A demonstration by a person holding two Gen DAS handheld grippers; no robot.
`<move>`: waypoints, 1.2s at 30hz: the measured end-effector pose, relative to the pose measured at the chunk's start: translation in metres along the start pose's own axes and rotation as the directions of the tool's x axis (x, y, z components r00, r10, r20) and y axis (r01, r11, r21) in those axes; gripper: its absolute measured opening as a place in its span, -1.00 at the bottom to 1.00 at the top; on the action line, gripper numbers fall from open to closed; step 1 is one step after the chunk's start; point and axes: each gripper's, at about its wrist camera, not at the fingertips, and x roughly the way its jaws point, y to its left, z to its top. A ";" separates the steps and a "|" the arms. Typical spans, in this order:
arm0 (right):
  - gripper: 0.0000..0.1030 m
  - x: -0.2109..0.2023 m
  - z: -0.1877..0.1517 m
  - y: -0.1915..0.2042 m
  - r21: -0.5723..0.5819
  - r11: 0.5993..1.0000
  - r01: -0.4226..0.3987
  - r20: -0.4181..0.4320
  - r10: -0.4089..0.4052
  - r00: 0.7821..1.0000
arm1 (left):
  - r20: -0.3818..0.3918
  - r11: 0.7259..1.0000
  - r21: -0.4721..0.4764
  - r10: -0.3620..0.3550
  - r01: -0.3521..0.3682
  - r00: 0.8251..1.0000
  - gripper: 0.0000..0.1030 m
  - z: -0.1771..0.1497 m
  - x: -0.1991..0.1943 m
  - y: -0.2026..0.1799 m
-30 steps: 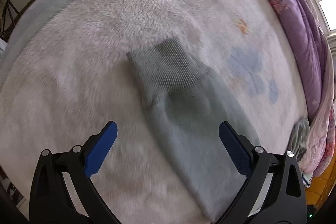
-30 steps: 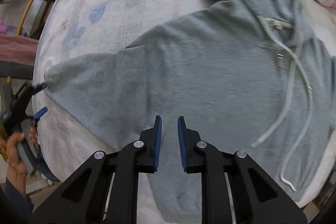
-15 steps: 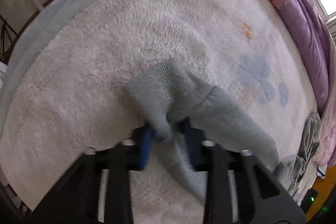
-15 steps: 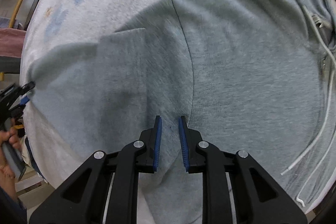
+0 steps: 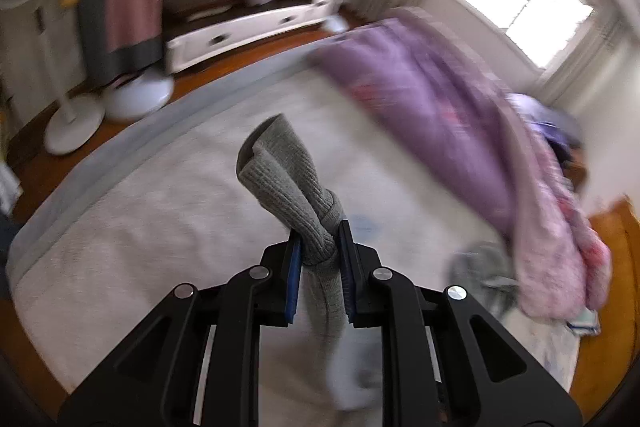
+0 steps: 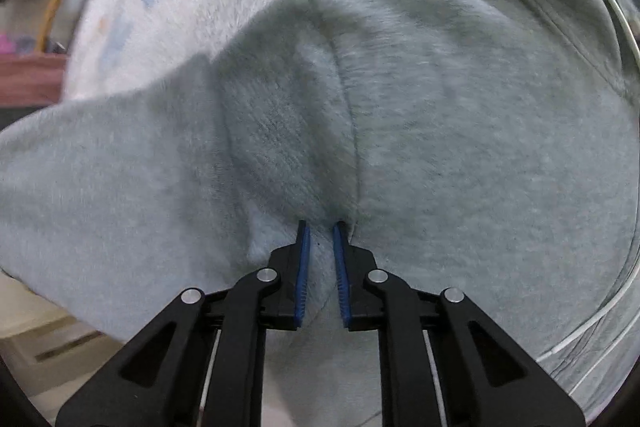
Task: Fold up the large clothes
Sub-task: 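Grasp the sleeve cuff with the left gripper and lift it across the hoodie body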
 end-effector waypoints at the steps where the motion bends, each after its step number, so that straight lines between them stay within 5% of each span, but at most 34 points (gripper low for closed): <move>1: -0.79 -0.016 -0.001 -0.010 0.002 1.000 -0.021 0.030 0.021 0.999 | 0.002 0.999 0.010 -0.031 0.031 1.000 -0.67 -0.004 -0.004 -0.019; 9: -0.75 -0.119 -0.022 -0.141 0.079 0.997 -0.009 0.166 -0.004 0.986 | -0.091 0.958 0.184 -0.204 0.218 0.975 -0.67 -0.105 0.016 -0.213; 16: -0.72 -0.213 -0.051 -0.278 0.227 0.971 0.076 0.290 -0.142 0.947 | -0.255 0.940 0.274 -0.133 0.203 0.958 -0.67 -0.229 0.106 -0.328; 23: -0.72 -0.274 -0.078 -0.373 0.352 0.922 0.165 0.334 -0.288 0.898 | -0.395 0.927 0.330 -0.035 0.178 0.918 -0.67 -0.321 0.177 -0.365; 32: -0.72 -0.313 -0.079 -0.448 0.486 0.843 0.231 0.348 -0.429 0.833 | -0.415 0.888 0.414 -0.011 0.200 0.910 -0.66 -0.368 0.202 -0.413; 34: -0.72 -0.325 -0.072 -0.455 0.493 0.821 0.289 0.341 -0.488 0.804 | -0.431 0.883 0.427 0.010 0.194 0.902 -0.66 -0.375 0.213 -0.417; 36: -0.40 -0.338 -0.065 -0.468 0.525 0.787 0.324 0.320 -0.535 0.782 | -0.485 0.896 0.394 0.014 0.204 0.874 -0.65 -0.382 0.229 -0.415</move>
